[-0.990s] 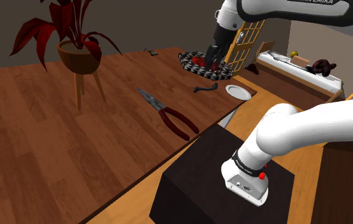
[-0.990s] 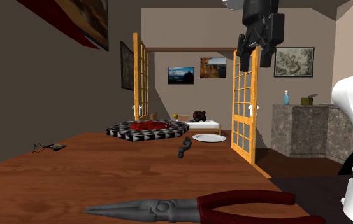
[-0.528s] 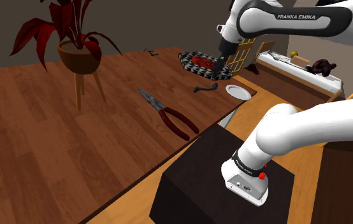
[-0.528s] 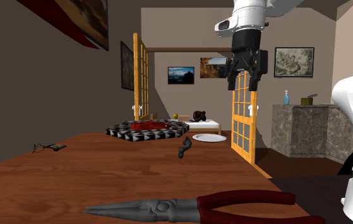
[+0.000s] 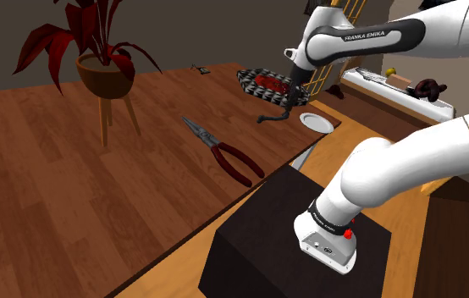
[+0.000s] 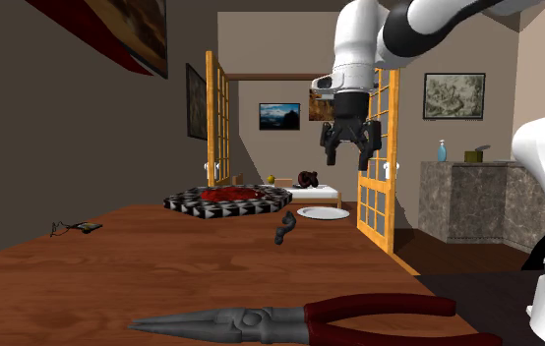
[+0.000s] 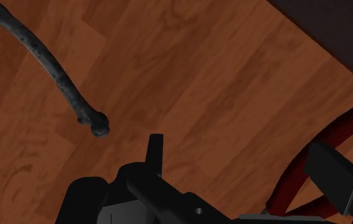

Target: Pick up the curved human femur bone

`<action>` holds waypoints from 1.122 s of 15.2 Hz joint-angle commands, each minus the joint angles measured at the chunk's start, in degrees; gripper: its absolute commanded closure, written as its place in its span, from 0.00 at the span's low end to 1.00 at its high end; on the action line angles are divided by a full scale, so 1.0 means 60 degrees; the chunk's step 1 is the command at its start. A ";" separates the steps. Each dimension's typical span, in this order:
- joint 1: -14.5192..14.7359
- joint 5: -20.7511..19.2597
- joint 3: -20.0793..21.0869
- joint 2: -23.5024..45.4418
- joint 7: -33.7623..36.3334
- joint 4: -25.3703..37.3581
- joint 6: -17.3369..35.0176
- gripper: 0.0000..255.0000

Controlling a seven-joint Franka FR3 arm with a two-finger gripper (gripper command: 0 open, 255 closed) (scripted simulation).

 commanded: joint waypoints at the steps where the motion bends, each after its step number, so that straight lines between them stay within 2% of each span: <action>1: 0.0054 -0.0219 -0.0626 0.0443 -0.1006 -0.0009 0.0553 0.00; 5: 0.0555 -0.0061 -0.1857 0.1878 -0.2979 0.0527 0.1607 0.00; 7: 0.0909 0.0300 -0.2497 0.2723 -0.4093 0.0881 0.2129 0.00; 9: 0.1317 0.0940 -0.3139 0.3679 -0.5355 0.1286 0.2631 0.00; 11: 0.1688 0.1961 -0.3694 0.4784 -0.6840 0.1745 0.3080 0.00; 13: 0.1777 0.3351 -0.3927 0.6029 -0.8536 0.2276 0.3397 0.00; 15: 0.1388 0.4712 -0.3654 0.7226 -1.0155 0.2896 0.3534 0.00; 17: 0.0709 0.5695 -0.3077 0.8232 -1.1452 0.3583 0.3559 0.00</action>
